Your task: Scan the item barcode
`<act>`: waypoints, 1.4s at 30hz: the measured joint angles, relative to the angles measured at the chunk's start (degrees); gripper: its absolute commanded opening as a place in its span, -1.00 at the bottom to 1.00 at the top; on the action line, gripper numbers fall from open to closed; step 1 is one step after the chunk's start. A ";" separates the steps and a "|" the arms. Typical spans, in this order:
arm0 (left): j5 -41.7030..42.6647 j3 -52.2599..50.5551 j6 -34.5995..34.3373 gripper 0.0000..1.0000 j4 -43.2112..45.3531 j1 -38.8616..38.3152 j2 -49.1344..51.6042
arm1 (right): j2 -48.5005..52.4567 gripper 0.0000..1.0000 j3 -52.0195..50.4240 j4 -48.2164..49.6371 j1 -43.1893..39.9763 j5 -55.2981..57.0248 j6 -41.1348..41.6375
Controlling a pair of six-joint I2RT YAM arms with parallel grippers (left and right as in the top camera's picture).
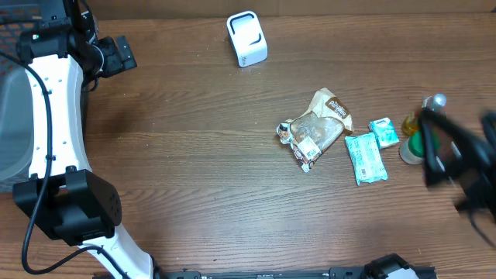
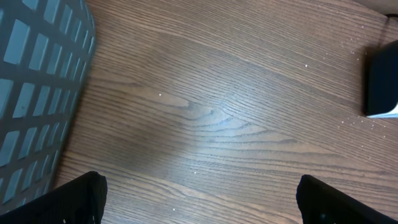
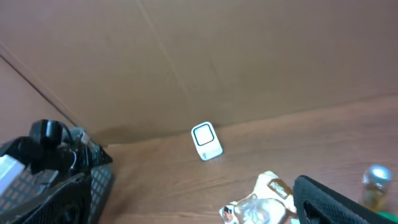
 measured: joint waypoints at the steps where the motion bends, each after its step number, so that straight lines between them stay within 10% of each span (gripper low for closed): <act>1: 0.00 0.00 0.00 0.99 -0.02 0.00 0.00 | -1.88 1.00 0.24 -2.36 0.00 0.42 -0.04; 12: 0.00 0.00 0.00 0.99 0.00 0.00 0.00 | -19.54 1.00 -6.23 -12.59 -1.44 3.63 0.02; 26: 0.02 0.00 0.00 0.99 0.00 0.00 0.00 | -45.99 1.00 -43.63 -0.22 -5.40 4.96 0.17; 35: 0.00 0.00 0.00 0.99 0.00 0.00 0.00 | -57.33 1.00 -71.36 27.43 -8.83 6.73 0.15; 42: -0.02 0.00 0.00 0.99 0.00 0.00 0.00 | -57.33 1.00 -88.74 66.90 -9.42 5.70 -4.11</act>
